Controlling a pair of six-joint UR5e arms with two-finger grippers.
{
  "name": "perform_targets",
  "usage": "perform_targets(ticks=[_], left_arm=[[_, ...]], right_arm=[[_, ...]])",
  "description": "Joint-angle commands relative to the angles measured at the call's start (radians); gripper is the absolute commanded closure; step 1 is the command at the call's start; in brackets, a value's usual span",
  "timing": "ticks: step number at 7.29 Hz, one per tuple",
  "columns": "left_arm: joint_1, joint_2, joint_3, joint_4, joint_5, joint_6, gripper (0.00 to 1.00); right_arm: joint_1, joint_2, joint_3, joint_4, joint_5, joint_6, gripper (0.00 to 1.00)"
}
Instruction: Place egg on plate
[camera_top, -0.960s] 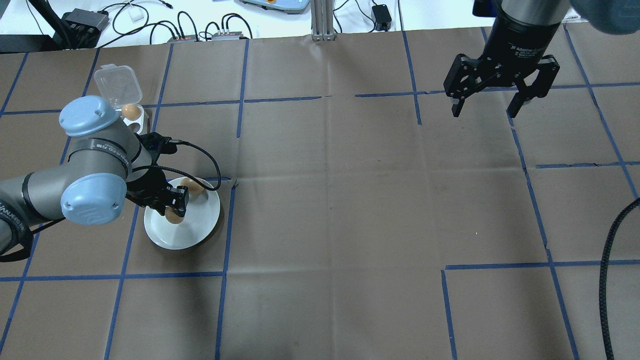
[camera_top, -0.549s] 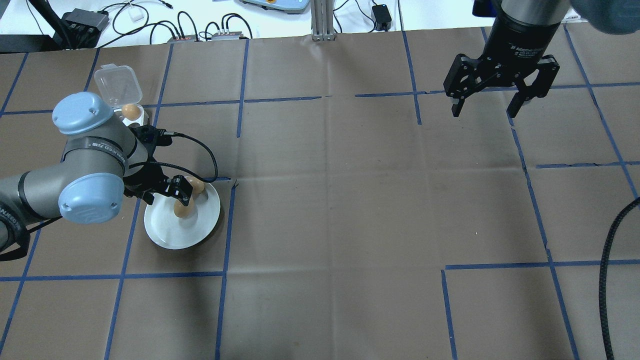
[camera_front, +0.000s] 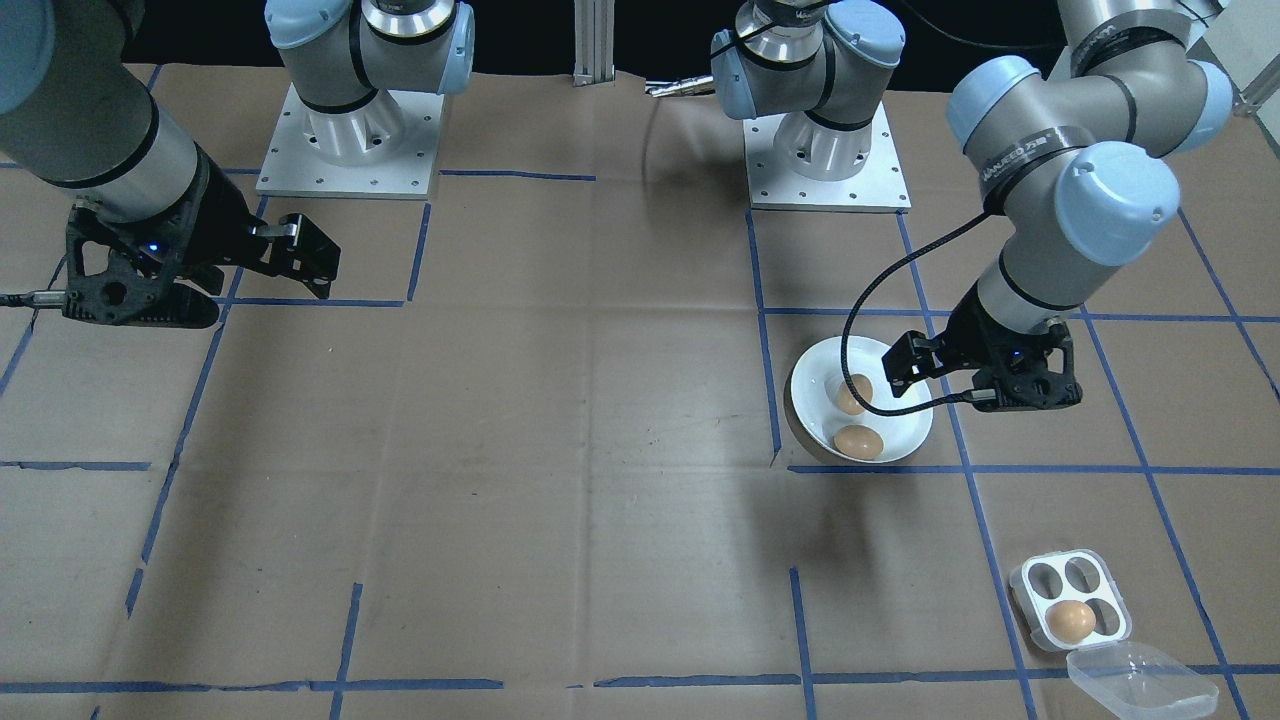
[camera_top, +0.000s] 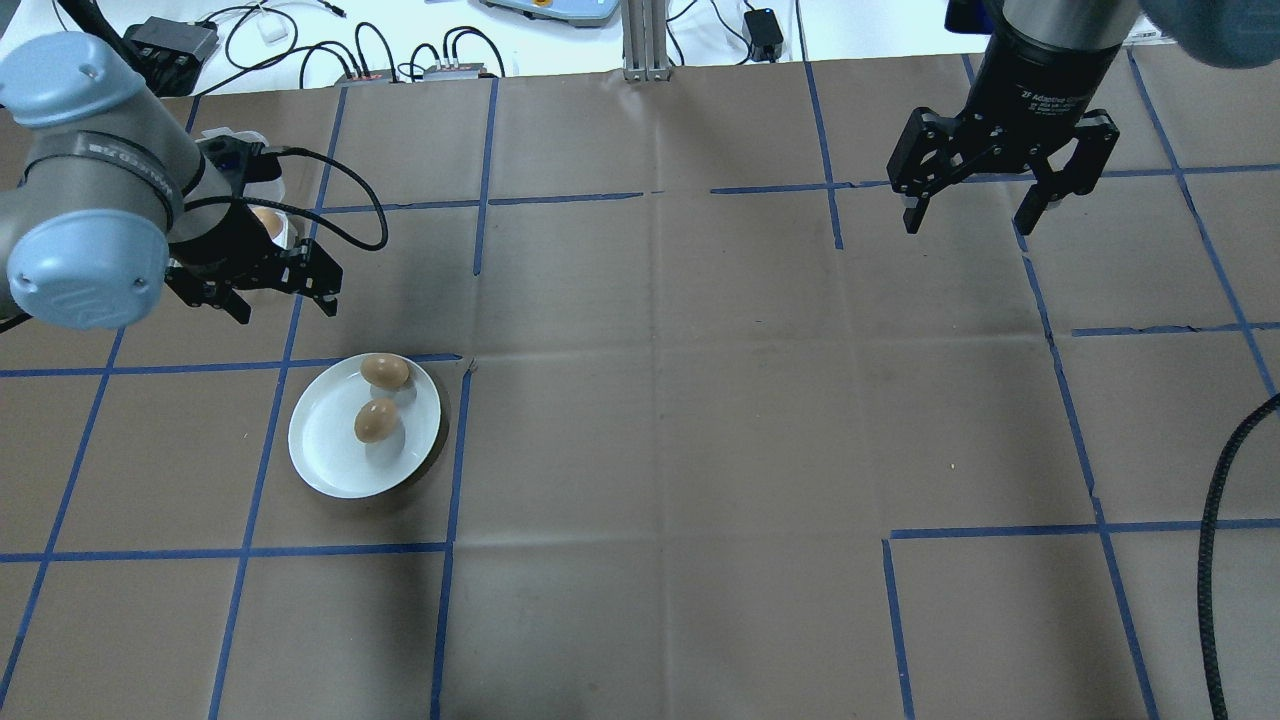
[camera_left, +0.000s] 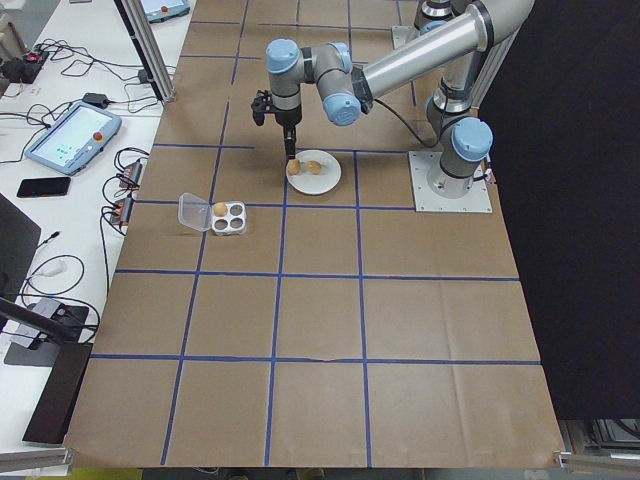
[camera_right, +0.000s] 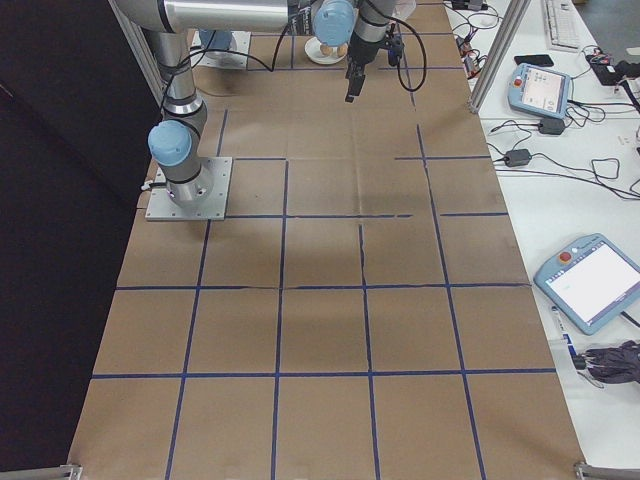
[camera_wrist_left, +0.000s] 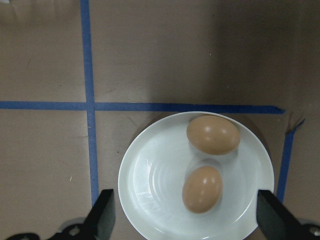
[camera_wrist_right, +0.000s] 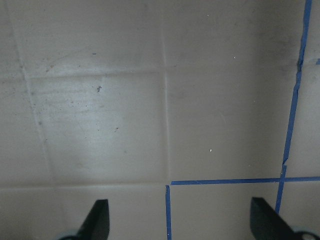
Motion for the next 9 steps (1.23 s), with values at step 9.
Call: perform_targets(ticks=[9], left_arm=[[0.141,-0.580,0.546,0.110,-0.043,0.156,0.01]], right_arm=[[0.000,0.000,0.000,0.000,0.001,0.000,0.00]])
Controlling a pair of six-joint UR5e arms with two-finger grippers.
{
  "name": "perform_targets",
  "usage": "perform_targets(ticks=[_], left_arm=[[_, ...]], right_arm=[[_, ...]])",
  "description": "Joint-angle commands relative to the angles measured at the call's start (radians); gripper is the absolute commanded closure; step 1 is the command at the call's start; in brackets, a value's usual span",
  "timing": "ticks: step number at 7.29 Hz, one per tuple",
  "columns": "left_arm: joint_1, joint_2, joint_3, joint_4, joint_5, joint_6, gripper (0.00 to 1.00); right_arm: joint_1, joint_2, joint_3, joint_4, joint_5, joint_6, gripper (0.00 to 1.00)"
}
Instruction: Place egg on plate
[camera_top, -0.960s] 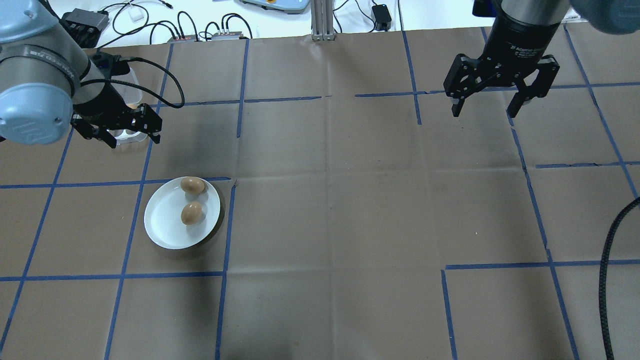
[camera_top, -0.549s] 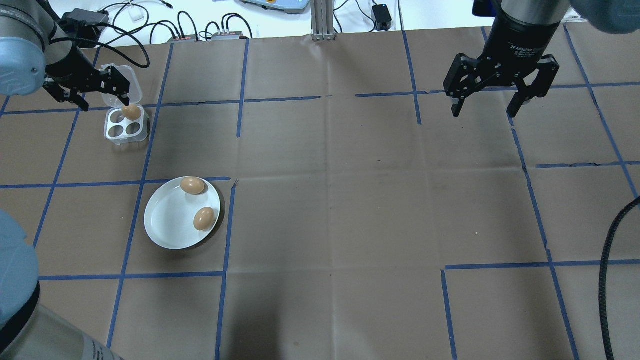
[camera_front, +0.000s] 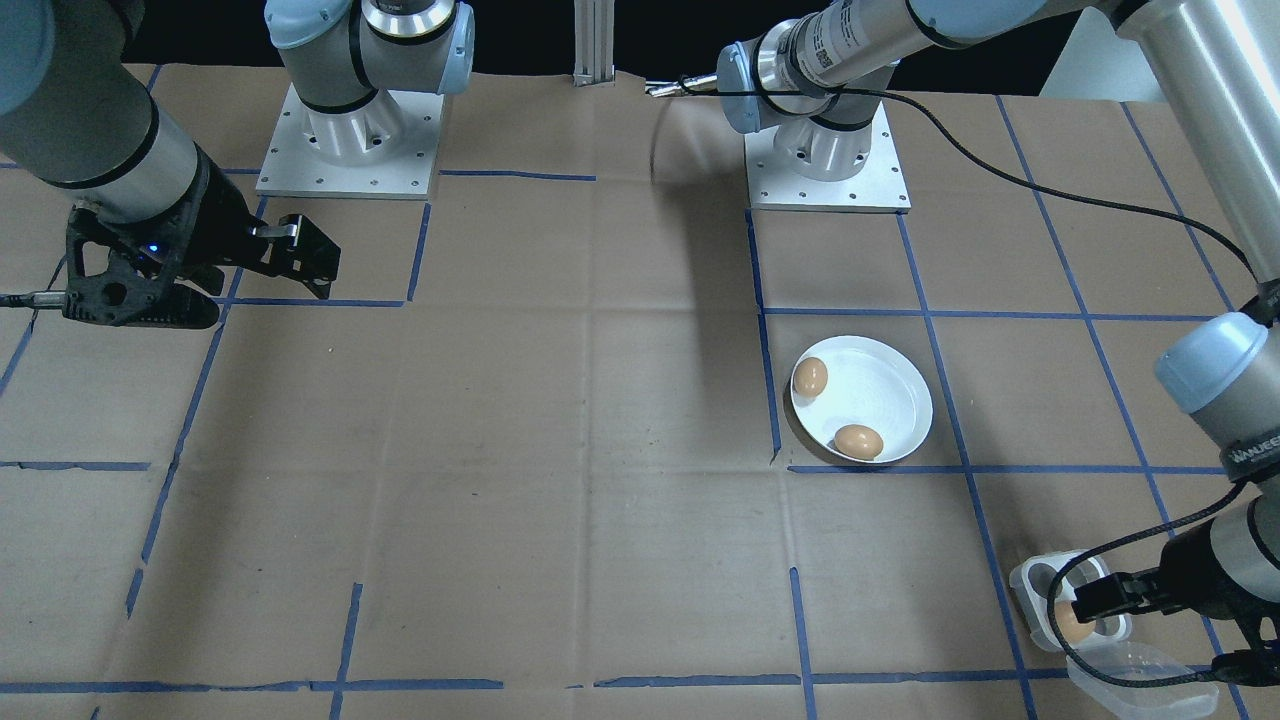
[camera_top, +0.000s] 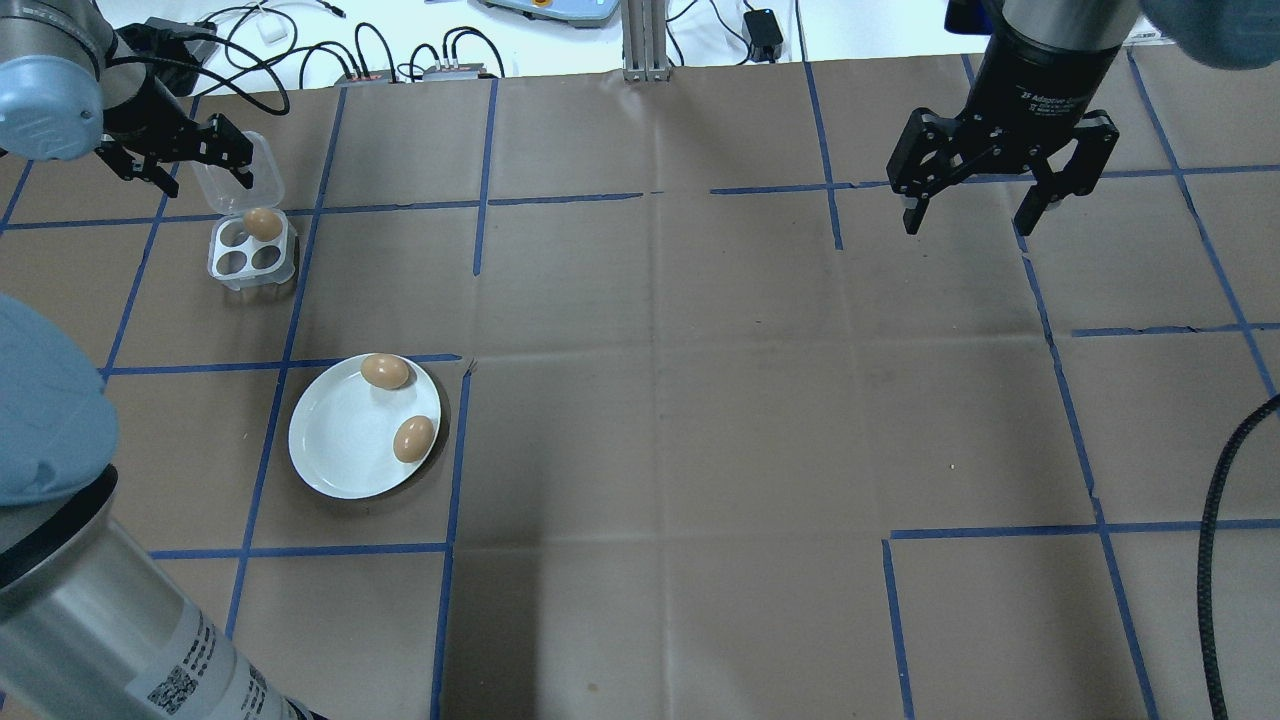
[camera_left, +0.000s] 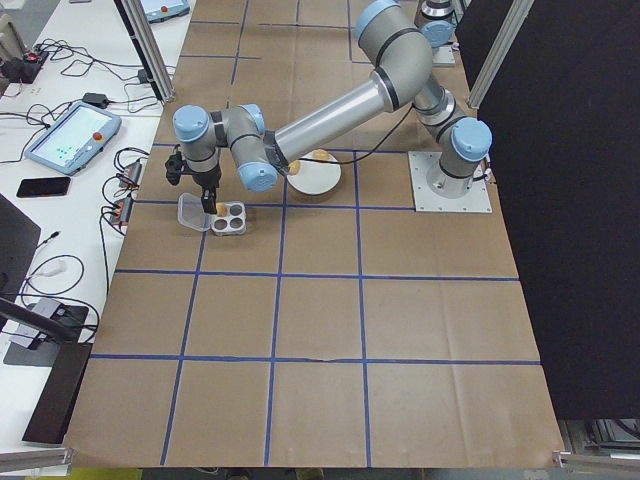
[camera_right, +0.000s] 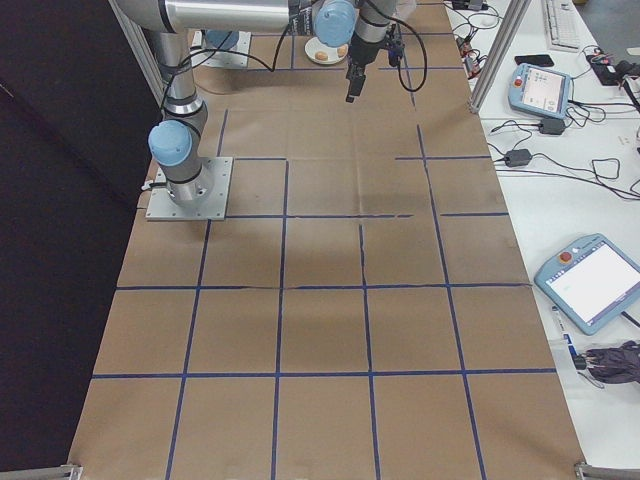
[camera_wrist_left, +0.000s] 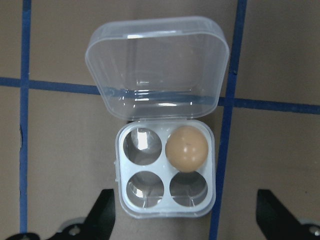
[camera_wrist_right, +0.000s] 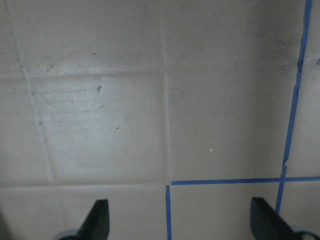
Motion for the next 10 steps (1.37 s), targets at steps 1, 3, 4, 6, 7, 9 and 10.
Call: perform_targets(ticks=[1,3,4,6,7,9,10], left_arm=[[0.001,-0.051,-0.010,0.049,-0.004,0.012,0.01],[-0.002,-0.055,-0.015,0.046,-0.004,0.013,0.17],[-0.006,-0.054,-0.013,0.046,-0.004,0.013,0.20],[-0.012,-0.055,-0.015,0.040,-0.001,0.011,0.28],[-0.012,-0.055,-0.015,0.034,-0.002,0.011,0.36],[-0.014,-0.052,-0.015,0.031,-0.002,0.008,0.52],[-0.014,-0.049,-0.015,0.031,-0.001,0.006,0.65]], right_arm=[[0.000,0.001,0.000,0.000,-0.001,0.000,0.00],[0.000,0.000,0.000,0.000,0.000,0.000,0.00],[0.000,0.000,0.000,0.000,0.000,0.000,0.00],[0.000,0.001,0.000,0.000,0.000,0.000,0.00],[0.000,0.000,0.000,0.000,0.000,0.000,0.00],[0.000,0.000,0.000,0.000,0.000,0.000,0.00],[0.000,0.000,0.000,0.000,0.000,0.000,0.00]])
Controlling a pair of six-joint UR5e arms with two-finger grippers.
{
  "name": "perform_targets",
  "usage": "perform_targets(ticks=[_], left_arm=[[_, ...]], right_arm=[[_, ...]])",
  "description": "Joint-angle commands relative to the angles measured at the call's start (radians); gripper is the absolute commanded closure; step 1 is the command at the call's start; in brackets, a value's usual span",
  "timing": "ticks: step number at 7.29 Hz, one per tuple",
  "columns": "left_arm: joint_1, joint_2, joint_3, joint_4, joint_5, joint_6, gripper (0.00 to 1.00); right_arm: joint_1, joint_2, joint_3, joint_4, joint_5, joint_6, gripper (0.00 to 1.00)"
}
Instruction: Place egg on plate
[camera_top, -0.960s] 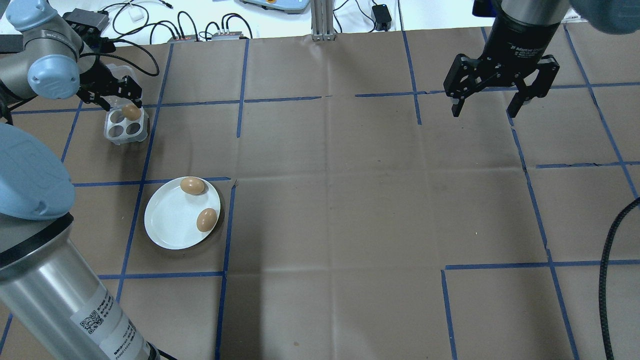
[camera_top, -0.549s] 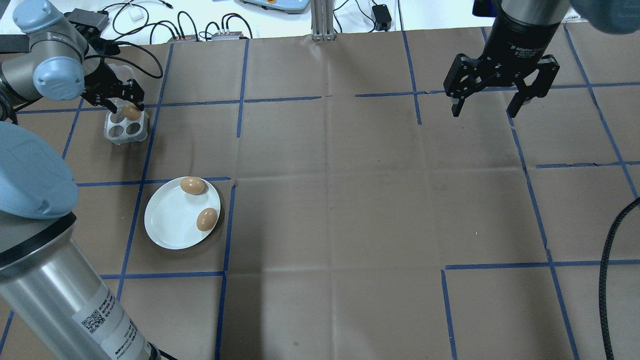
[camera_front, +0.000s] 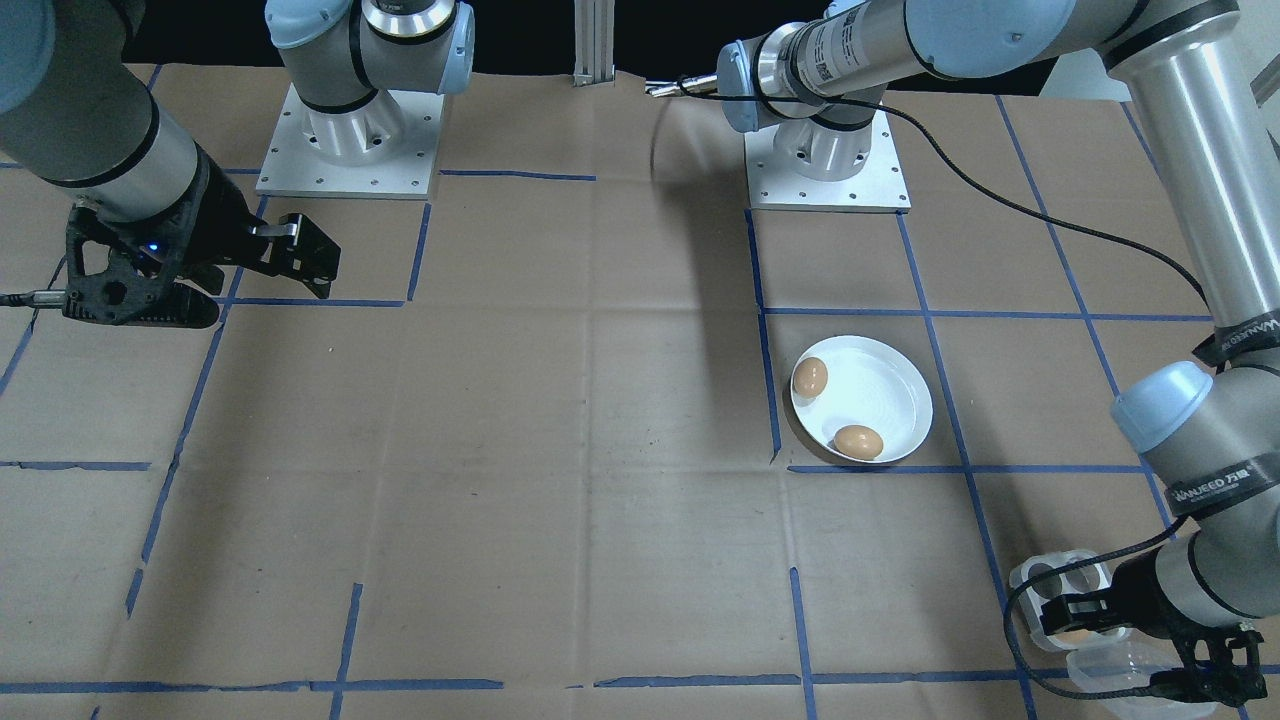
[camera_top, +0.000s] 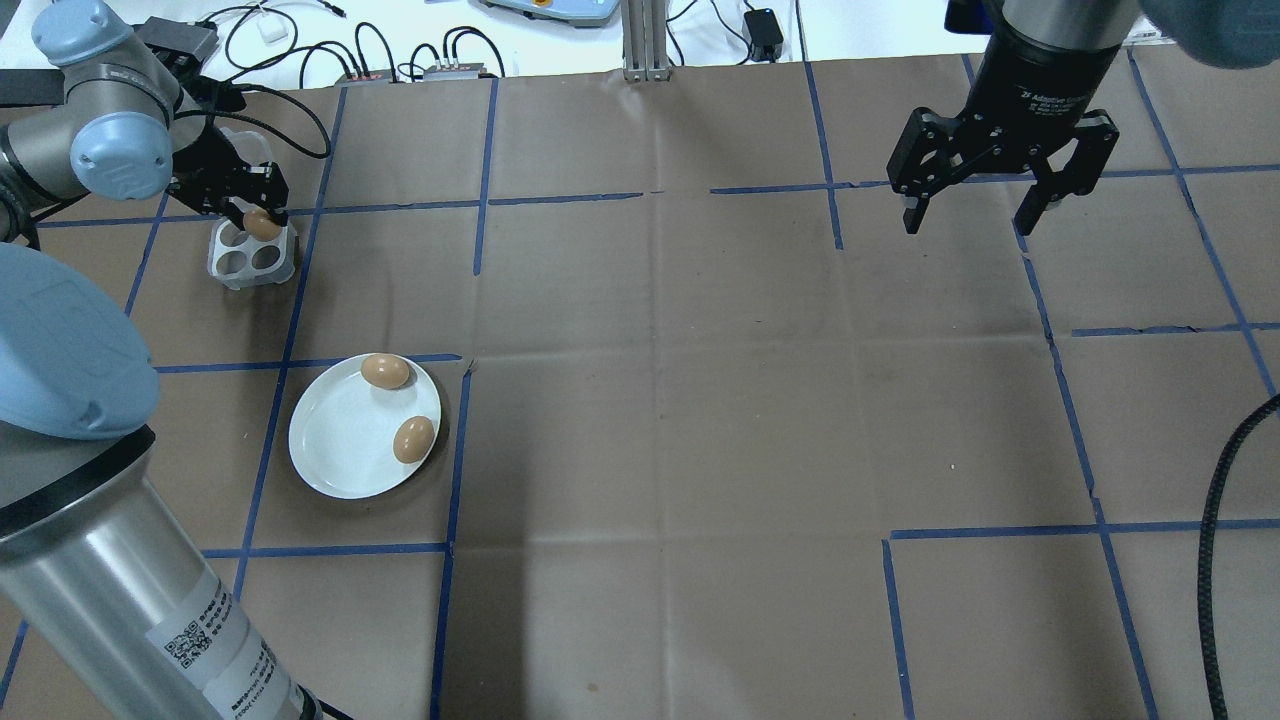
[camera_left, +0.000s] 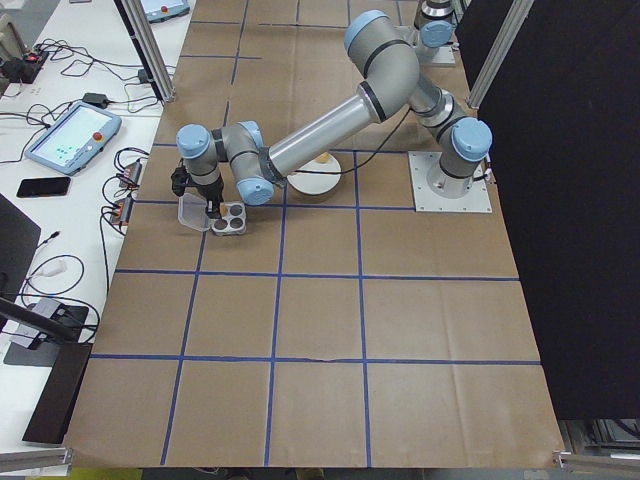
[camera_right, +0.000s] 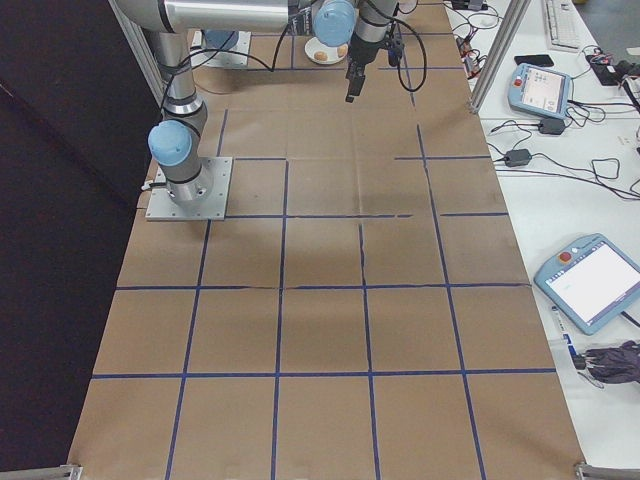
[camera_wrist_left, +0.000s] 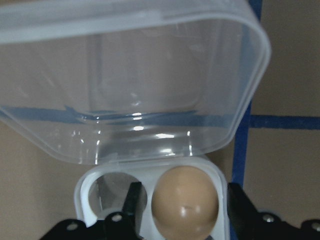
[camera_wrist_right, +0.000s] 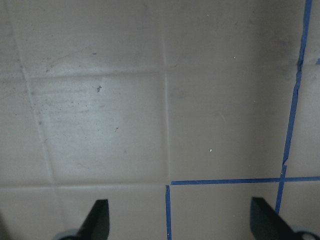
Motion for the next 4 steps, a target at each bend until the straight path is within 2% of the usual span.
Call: perform_targets(ticks=[1,3,4], left_arm=[[0.001,0.008,0.001,-0.001,0.001,-0.002,0.73],[-0.003,0.052,0.006,-0.038,0.004,-0.005,0.76],[-0.004,0.107,0.006,-0.099,0.009,-0.006,0.76]], right_arm=[[0.000,0.000,0.000,0.000,0.000,0.000,0.00],[0.000,0.000,0.000,0.000,0.000,0.000,0.00],[0.000,0.000,0.000,0.000,0.000,0.000,0.00]])
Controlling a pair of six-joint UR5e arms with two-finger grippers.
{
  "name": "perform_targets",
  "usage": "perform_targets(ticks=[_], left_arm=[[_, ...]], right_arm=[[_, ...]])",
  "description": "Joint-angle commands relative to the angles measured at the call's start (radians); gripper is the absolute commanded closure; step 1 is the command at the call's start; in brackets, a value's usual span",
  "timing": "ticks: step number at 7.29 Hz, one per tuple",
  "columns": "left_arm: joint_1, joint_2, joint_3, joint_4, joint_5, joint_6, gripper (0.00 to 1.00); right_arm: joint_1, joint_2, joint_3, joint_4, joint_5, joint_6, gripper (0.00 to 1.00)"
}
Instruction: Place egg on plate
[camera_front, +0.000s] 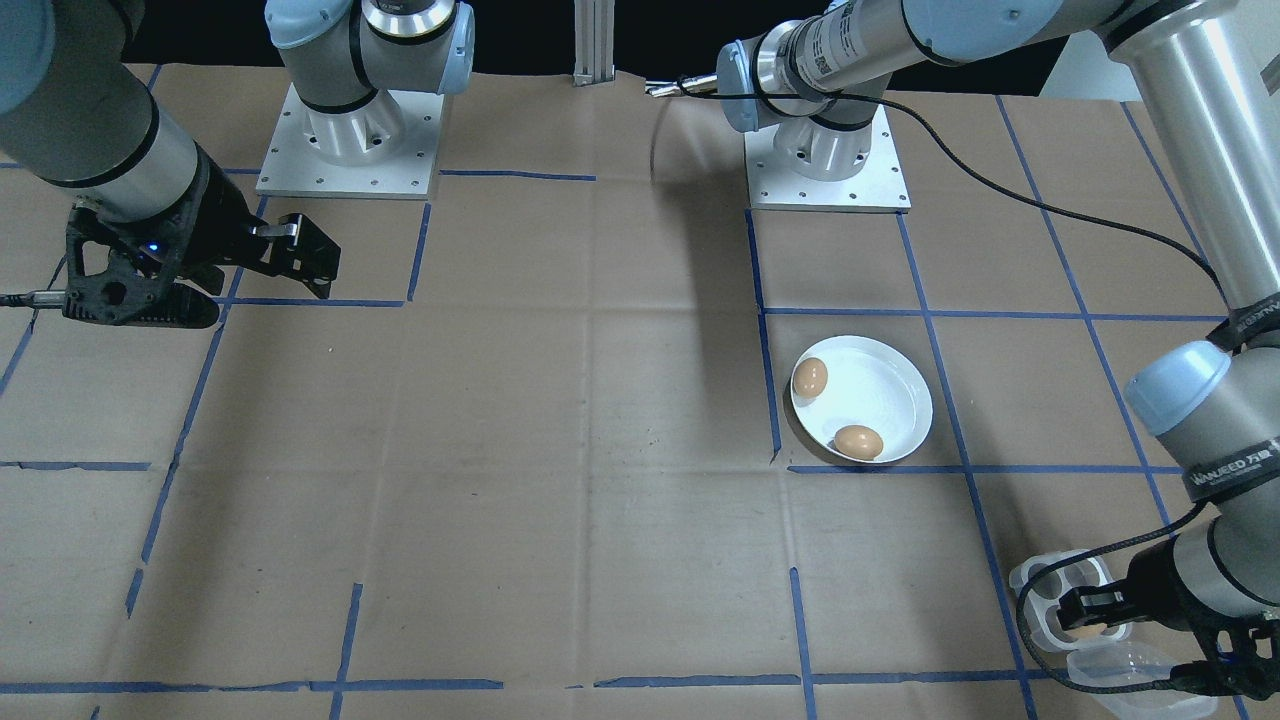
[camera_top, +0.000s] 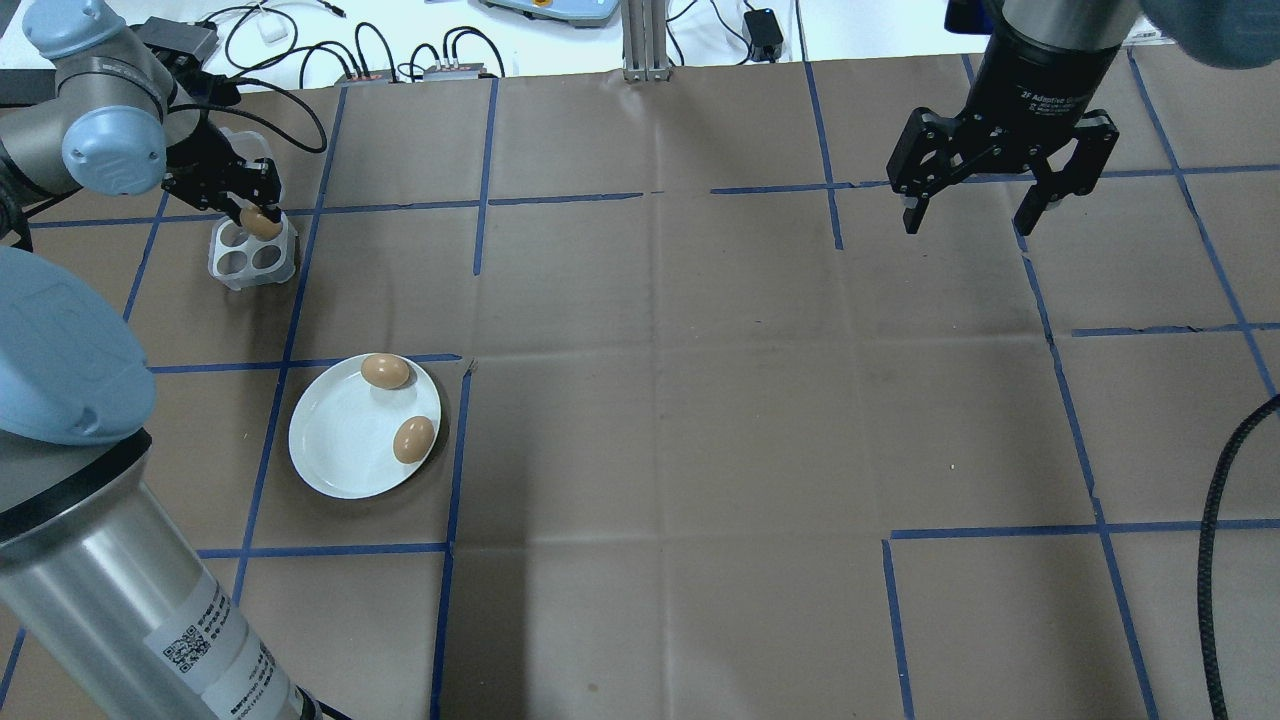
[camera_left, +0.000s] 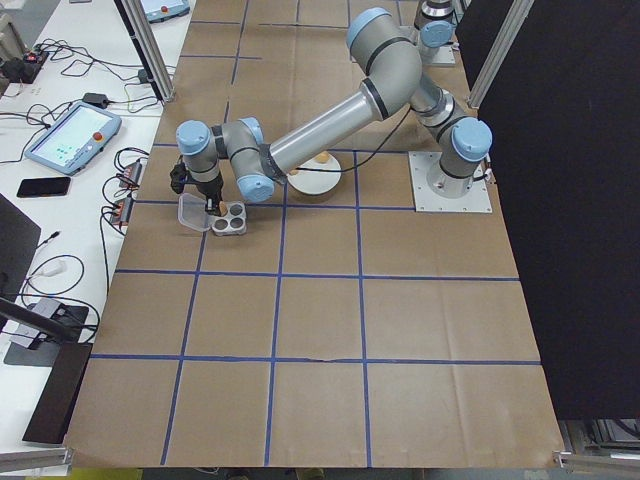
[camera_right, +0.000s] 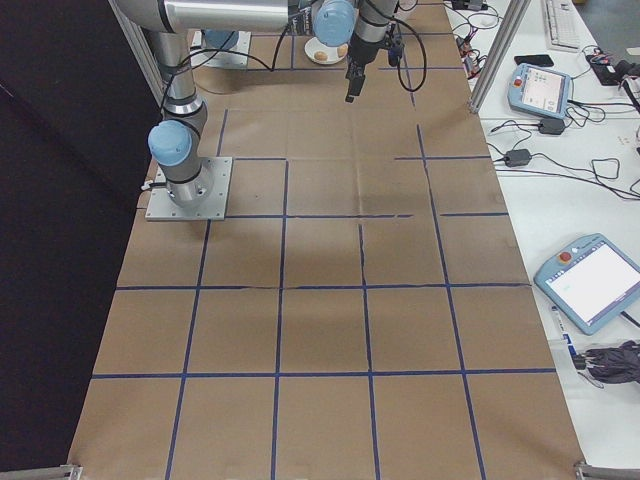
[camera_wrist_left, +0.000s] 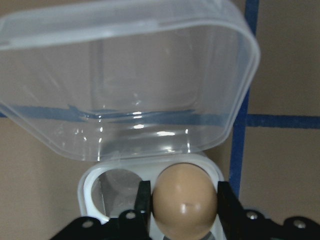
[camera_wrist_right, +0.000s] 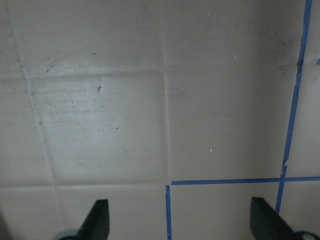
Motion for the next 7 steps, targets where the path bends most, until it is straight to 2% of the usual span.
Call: perform_targets(ticks=[1,2,3,5,6,7], left_arm=[[-0.007,0.108,-0.006,-0.125,0.006,-0.014,0.76],[-0.032,0.166,-0.042,-0.180,0.006,-0.063,0.77],[-0.068,0.238,-0.149,-0.182,0.003,-0.118,0.78],[-0.110,0.420,-0.439,-0.162,0.004,-0.193,0.79],[-0.112,0.500,-0.592,-0.123,0.003,-0.195,0.79],[-0.112,0.512,-0.729,0.039,0.006,-0.195,0.79]], right_arm=[[0.000,0.000,0.000,0.000,-0.002,0.000,0.00],[0.000,0.002,0.000,0.000,0.000,0.000,0.00],[0.000,0.000,0.000,0.000,-0.002,0.000,0.00],[0.000,0.000,0.000,0.000,0.000,0.000,0.00],[0.000,0.000,0.000,0.000,0.000,0.000,0.00],[0.000,0.000,0.000,0.000,0.000,0.000,0.00]])
